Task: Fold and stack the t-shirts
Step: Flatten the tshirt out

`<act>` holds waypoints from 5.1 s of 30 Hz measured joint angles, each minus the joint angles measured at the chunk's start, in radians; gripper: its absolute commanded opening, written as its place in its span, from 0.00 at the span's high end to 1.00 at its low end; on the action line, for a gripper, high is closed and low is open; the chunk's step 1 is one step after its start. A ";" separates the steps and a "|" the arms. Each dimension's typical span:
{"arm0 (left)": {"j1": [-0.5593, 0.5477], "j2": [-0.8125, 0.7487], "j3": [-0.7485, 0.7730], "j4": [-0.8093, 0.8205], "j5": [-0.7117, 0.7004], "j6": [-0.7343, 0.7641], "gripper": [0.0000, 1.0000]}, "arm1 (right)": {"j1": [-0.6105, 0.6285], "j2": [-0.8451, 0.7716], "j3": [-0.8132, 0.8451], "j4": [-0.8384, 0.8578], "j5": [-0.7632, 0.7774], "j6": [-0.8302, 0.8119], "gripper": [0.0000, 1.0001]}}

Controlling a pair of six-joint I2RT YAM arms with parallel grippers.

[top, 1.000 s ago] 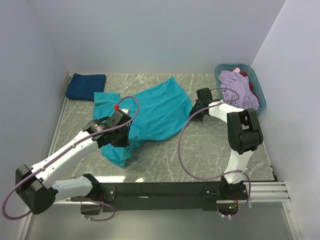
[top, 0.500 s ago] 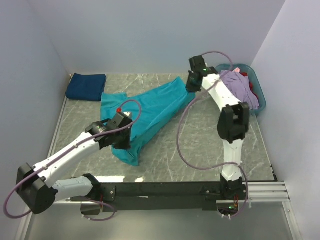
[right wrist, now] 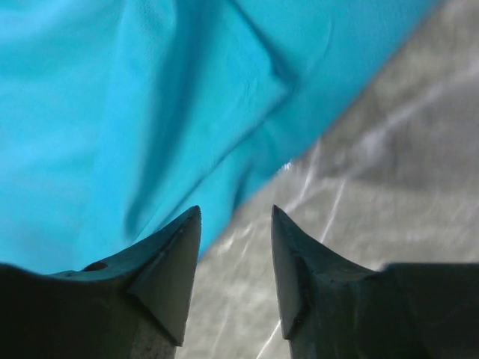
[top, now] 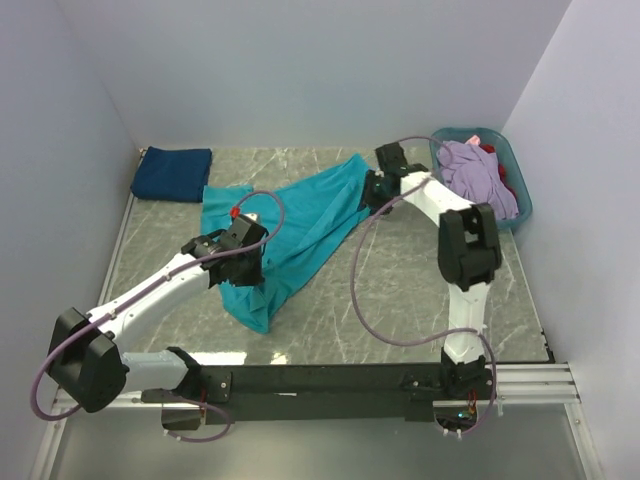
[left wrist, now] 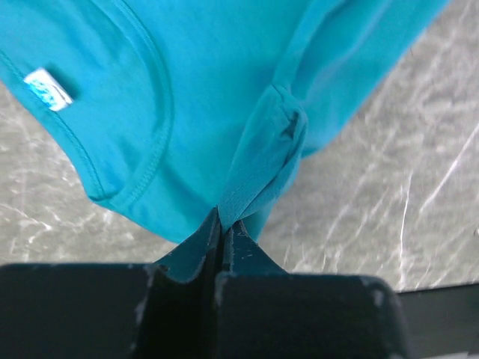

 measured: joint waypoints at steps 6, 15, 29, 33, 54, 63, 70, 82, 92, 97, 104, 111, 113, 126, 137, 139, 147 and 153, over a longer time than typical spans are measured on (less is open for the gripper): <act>0.038 -0.004 -0.011 0.026 -0.018 -0.006 0.99 | -0.121 -0.159 -0.183 0.231 -0.157 0.101 0.60; 0.038 -0.014 -0.026 0.041 -0.013 -0.010 0.99 | -0.151 -0.100 -0.253 0.457 -0.240 0.247 0.60; 0.038 -0.021 -0.033 0.046 0.003 -0.014 0.99 | -0.153 0.032 -0.256 0.558 -0.260 0.340 0.56; 0.038 -0.021 -0.047 0.047 0.006 -0.014 0.99 | -0.153 0.042 -0.257 0.584 -0.268 0.351 0.56; 0.038 -0.027 -0.045 0.032 0.088 0.030 0.99 | -0.158 -0.044 -0.299 0.536 -0.222 0.289 1.00; -0.047 -0.037 0.042 0.003 0.241 0.138 0.99 | -0.201 -0.393 -0.394 0.341 -0.038 0.165 1.00; -0.117 -0.038 0.053 -0.070 0.321 0.170 0.99 | -0.236 -0.585 -0.601 0.219 0.092 0.143 1.00; -0.274 -0.042 0.051 -0.101 0.446 0.168 0.98 | -0.241 -0.872 -0.837 0.036 0.249 0.160 1.00; -0.319 0.011 -0.039 -0.103 0.483 0.142 0.89 | -0.255 -0.951 -0.993 -0.019 0.259 0.165 0.94; -0.416 0.024 -0.063 -0.069 0.516 0.113 0.63 | -0.285 -0.967 -1.056 -0.038 0.256 0.172 0.72; -0.487 0.026 -0.079 -0.068 0.533 0.103 0.06 | -0.288 -1.065 -1.069 -0.066 0.257 0.181 0.49; -0.444 0.022 0.055 -0.094 0.499 0.103 0.09 | -0.279 -1.133 -1.013 -0.051 0.227 0.175 0.44; -0.377 0.014 0.087 -0.076 0.493 0.102 0.11 | -0.267 -1.118 -0.986 -0.032 0.199 0.164 0.44; -0.224 -0.131 0.039 -0.040 0.547 0.026 0.13 | -0.192 -0.948 -0.948 0.083 0.076 0.113 0.50; 0.288 0.059 -0.070 0.051 0.360 -0.010 0.33 | -0.212 -0.731 -0.946 0.116 0.043 0.114 0.52; 0.356 0.114 -0.076 0.077 0.332 -0.009 0.33 | -0.217 -0.723 -0.946 0.115 0.043 0.114 0.51; 0.460 0.274 -0.076 0.139 0.297 0.021 0.38 | -0.275 -0.696 -0.951 0.103 0.021 0.129 0.51; 0.470 0.333 -0.062 0.141 0.294 0.037 0.42 | -0.393 -0.686 -0.986 0.110 -0.064 0.163 0.50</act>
